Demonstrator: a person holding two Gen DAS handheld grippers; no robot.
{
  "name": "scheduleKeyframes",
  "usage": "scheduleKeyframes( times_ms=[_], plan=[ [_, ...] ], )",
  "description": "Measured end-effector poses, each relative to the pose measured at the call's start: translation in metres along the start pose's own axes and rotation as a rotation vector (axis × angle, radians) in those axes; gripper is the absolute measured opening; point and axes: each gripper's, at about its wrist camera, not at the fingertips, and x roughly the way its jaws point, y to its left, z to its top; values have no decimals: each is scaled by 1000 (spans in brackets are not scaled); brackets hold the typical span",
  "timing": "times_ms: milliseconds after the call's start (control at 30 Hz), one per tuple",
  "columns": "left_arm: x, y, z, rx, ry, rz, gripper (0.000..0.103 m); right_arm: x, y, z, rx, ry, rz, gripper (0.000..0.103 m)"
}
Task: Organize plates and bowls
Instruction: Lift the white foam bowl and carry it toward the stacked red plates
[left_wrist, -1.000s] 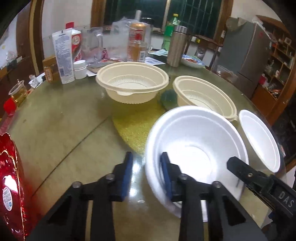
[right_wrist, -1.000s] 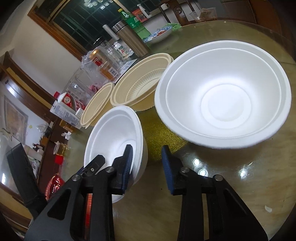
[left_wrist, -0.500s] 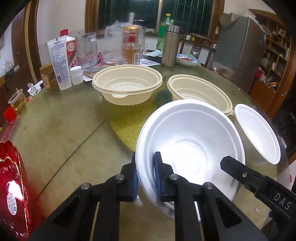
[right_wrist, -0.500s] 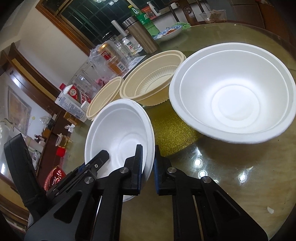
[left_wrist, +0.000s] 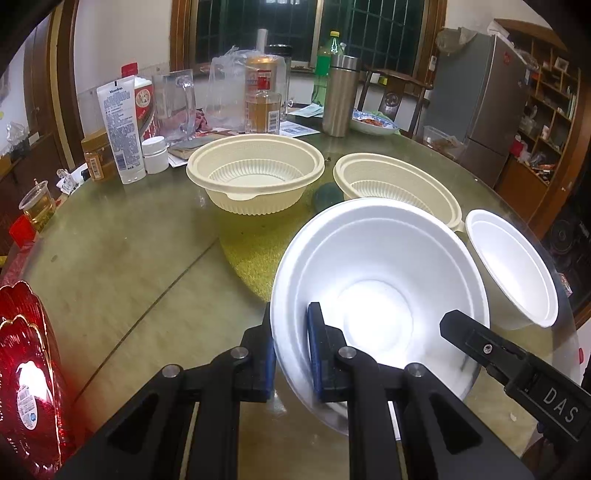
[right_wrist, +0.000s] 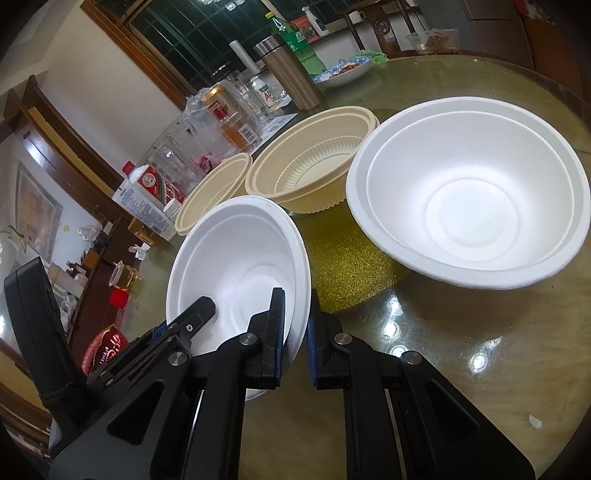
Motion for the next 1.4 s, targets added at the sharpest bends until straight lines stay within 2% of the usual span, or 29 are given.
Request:
scheduleKeyframes(
  times_ms=[667,1400],
  plan=[
    [-10,-3,-1,17,-42,15,14,-4,5,0,-28,-23,1,10],
    [-11,-4,-1,25,-55,21,14,-5,6,1,-32,-26,6,10]
  ],
)
